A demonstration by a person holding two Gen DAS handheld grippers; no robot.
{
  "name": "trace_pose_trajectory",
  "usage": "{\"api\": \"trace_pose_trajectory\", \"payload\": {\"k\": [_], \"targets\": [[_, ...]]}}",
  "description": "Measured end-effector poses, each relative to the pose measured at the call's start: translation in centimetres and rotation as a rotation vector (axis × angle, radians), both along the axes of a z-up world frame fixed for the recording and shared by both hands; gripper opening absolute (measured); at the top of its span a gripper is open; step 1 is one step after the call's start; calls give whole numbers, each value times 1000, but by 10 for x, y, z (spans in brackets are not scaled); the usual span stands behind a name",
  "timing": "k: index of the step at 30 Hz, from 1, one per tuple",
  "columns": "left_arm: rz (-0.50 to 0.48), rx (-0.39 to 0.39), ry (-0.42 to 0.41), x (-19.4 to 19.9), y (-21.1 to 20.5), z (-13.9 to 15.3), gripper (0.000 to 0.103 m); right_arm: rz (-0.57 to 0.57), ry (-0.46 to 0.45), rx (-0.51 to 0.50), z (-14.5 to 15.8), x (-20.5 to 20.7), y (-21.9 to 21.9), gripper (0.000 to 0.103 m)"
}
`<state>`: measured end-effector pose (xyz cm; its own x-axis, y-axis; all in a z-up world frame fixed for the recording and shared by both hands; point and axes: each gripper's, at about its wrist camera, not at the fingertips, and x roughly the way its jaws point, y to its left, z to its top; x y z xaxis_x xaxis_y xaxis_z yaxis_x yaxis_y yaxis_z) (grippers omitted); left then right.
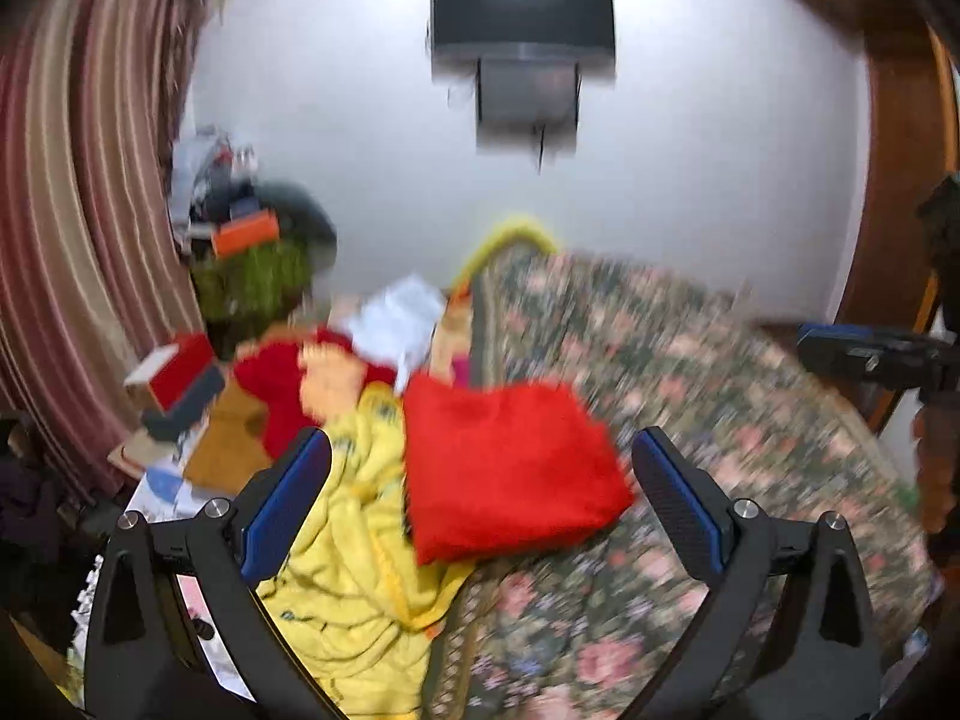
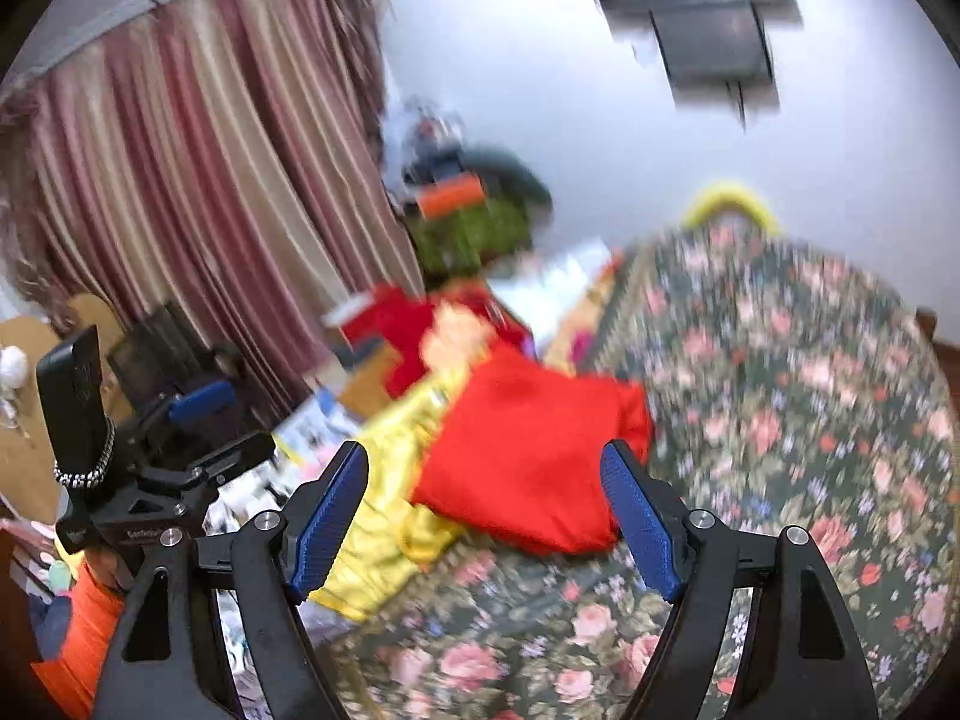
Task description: Fold large clothes
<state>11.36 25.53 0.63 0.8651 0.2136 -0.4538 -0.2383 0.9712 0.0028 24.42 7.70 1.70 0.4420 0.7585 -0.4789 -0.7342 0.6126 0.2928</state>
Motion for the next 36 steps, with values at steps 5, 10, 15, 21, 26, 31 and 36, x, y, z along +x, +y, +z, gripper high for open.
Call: {"api": "trace_pose_trajectory", "payload": {"k": [5, 10, 15, 21, 26, 31, 36], "targets": [[21, 19, -196, -60, -29, 43, 101, -41, -160, 92, 47, -67, -31, 78], [52, 60, -319, -106, -58, 57, 101, -92, -301, 131, 63, -131, -50, 78], [67, 49, -386, -134, -77, 53, 101, -140, -334, 137, 60, -171, -57, 78], [63, 23, -383, -143, -86, 46, 102, -222, -354, 104, 53, -194, -60, 93], [68, 29, -366, -140, -91, 40, 103, -267, -377, 92, 51, -200, -64, 103], [57, 43, -351, -135, -95, 37, 103, -281, -369, 70, 49, -198, -63, 103], [51, 49, -343, -135, -96, 34, 103, -281, -365, 50, 48, -195, -63, 103]]}}
